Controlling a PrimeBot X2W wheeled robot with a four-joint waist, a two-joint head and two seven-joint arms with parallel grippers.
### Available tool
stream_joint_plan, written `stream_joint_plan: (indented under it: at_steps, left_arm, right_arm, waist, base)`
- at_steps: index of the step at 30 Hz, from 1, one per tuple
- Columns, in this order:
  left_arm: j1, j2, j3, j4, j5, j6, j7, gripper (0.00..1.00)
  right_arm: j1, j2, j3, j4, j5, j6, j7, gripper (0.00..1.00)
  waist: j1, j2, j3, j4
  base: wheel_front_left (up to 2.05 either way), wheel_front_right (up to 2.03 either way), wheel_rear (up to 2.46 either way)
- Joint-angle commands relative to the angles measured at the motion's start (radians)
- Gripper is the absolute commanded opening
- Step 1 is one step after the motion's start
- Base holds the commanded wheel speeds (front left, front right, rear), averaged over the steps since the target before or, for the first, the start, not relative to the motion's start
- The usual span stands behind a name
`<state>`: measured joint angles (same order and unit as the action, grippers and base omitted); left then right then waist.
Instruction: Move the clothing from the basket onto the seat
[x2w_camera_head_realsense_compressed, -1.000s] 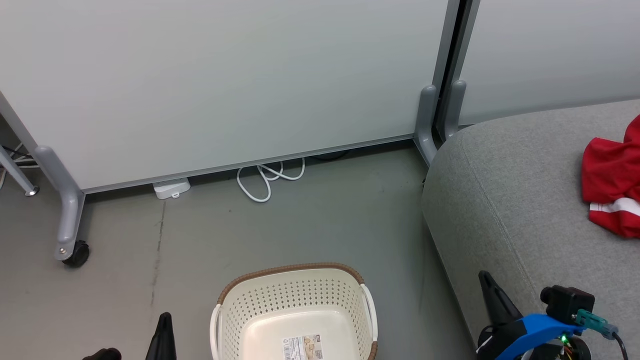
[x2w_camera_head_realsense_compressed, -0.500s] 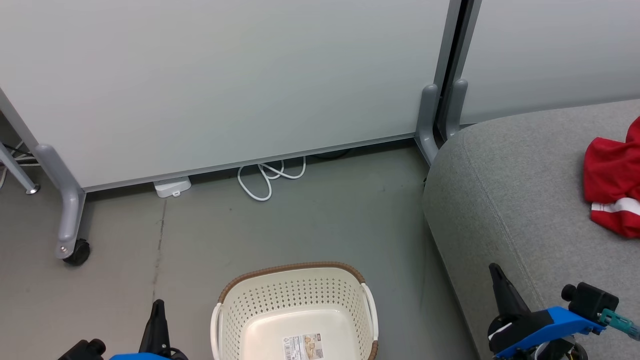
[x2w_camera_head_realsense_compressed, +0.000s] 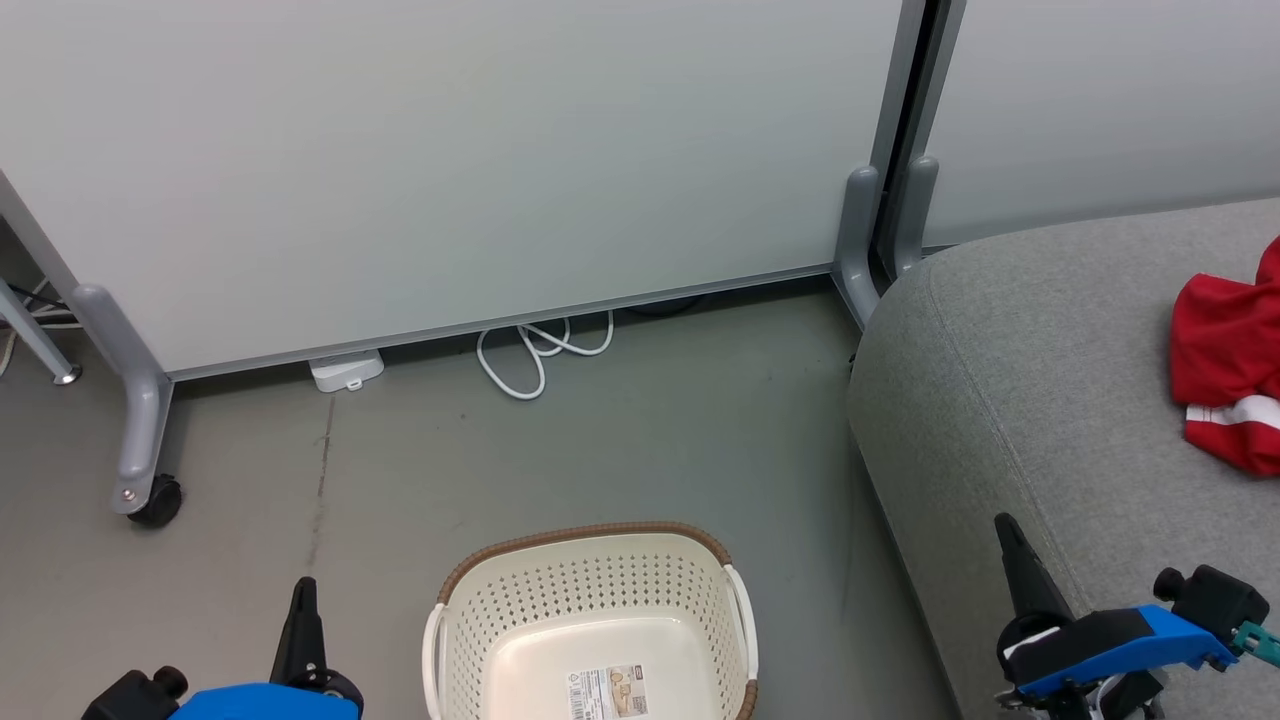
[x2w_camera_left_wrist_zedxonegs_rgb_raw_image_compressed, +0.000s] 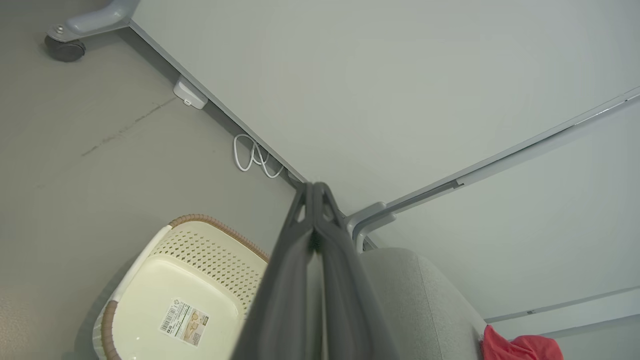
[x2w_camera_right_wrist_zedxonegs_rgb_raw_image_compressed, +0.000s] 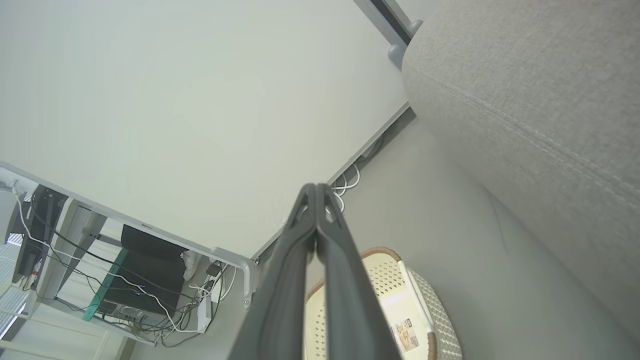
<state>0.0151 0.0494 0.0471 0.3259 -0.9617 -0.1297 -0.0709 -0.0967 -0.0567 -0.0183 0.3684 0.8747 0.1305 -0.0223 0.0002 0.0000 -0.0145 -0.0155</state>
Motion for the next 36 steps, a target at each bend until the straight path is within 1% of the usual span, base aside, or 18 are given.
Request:
stream_joint_plan:
  at_steps: [1, 18, 36]
  left_arm:
    - [-0.033, 0.002, 0.005, -0.016, -0.025, -0.001, 0.007, 0.0]
    - [-0.061, 0.002, 0.025, -0.036, -0.209, -0.001, 0.06, 0.0]
    - [-0.088, 0.001, 0.04, -0.054, -0.364, -0.001, 0.106, 0.0]
  right_arm:
    - [-0.015, 0.001, -0.007, -0.02, 0.034, 0.0, 0.006, 0.0]
    - [-0.016, 0.003, -0.034, -0.052, 0.24, 0.0, 0.045, 0.0]
    - [-0.016, 0.004, -0.056, -0.079, 0.416, 0.0, 0.078, 0.0]
  waist:
    - [-0.0001, 0.0, 0.0, 0.0]
    - [-0.0001, 0.0, 0.004, 0.004]
    - [-0.0001, 0.0, 0.008, 0.007]
  base:
    - [0.0, 0.0, 0.0]
    - [0.0, 0.0, 0.0]
    - [0.0, 0.0, 0.0]
